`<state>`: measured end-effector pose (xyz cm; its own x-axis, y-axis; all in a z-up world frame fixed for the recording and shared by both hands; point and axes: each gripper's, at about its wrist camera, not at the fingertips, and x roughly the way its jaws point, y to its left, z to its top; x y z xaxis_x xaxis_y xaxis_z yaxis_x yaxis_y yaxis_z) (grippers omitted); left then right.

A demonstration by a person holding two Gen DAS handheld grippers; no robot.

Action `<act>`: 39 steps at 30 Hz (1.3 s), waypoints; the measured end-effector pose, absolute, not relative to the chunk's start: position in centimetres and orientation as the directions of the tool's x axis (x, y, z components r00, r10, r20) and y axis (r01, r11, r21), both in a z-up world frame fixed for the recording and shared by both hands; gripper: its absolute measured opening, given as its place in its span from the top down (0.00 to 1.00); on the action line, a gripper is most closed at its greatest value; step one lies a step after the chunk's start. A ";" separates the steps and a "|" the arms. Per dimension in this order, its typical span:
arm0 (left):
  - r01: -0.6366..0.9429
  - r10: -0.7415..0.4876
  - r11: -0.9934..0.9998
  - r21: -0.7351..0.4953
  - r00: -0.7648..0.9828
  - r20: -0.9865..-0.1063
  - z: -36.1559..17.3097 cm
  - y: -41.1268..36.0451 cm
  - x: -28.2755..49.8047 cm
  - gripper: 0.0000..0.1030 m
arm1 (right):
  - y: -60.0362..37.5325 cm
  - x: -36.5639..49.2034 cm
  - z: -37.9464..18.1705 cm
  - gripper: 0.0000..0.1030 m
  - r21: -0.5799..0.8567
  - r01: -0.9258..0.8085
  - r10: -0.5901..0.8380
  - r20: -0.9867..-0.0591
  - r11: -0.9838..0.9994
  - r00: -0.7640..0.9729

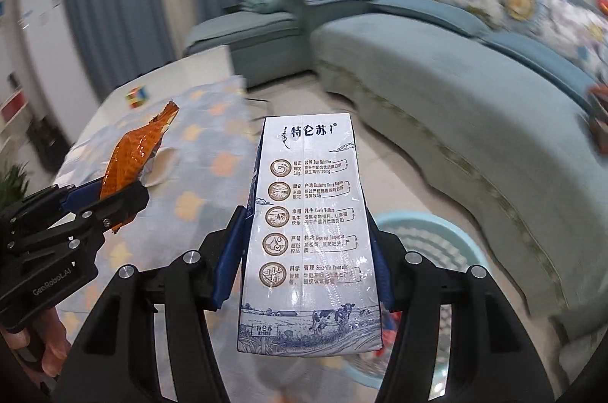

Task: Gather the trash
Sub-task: 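Carry the orange bag and milk box over the blue basket and open both grippers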

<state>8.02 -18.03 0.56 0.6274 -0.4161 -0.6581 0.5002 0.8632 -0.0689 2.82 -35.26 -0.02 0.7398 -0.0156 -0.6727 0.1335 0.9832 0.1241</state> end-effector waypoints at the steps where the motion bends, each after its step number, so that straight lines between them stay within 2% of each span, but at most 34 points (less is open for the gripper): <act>1: 0.516 -0.426 0.853 -0.073 0.610 -0.668 0.2 -19.2 8.1 0.62 | -36.3 2.5 -0.4 0.48 0.124 0.159 -0.033 -0.680 0.980 0.733; 11: 0.620 -0.464 0.775 -0.123 0.426 -0.777 -5.3 -27.1 9.0 0.61 | -43.9 1.0 -6.6 0.47 0.133 0.386 -0.124 -0.810 0.913 0.574; 15: 0.632 -0.472 0.758 -0.160 0.361 -0.804 -7.3 -28.3 9.2 0.56 | -45.3 0.9 -8.7 0.46 0.136 0.427 -0.118 -0.848 0.894 0.517; 17: 0.641 -0.484 0.748 -0.175 0.346 -0.804 -7.9 -28.6 9.0 0.41 | -45.9 0.8 -9.6 0.46 0.155 0.441 -0.099 -0.859 0.884 0.502; 19: 0.641 -0.489 0.746 -0.179 0.346 -0.801 -8.1 -28.7 8.9 0.36 | -46.0 0.5 -10.3 0.46 0.178 0.451 -0.081 -0.864 0.875 0.497; 24: 0.630 -0.517 0.742 -0.227 0.323 -0.793 -8.2 -28.0 9.0 0.32 | -46.6 0.4 -10.7 0.41 0.188 0.477 -0.079 -0.870 0.859 0.486; 29: 0.610 -0.566 0.736 -0.295 0.314 -0.762 -7.7 -26.0 9.3 0.25 | -46.6 0.3 -10.5 0.41 0.188 0.482 -0.084 -0.869 0.856 0.487; 39: 0.549 -0.583 0.768 -0.329 0.387 -0.714 -5.7 -19.6 9.1 0.24 | -41.1 2.0 -6.8 0.41 0.144 0.348 -0.090 -0.813 0.926 0.576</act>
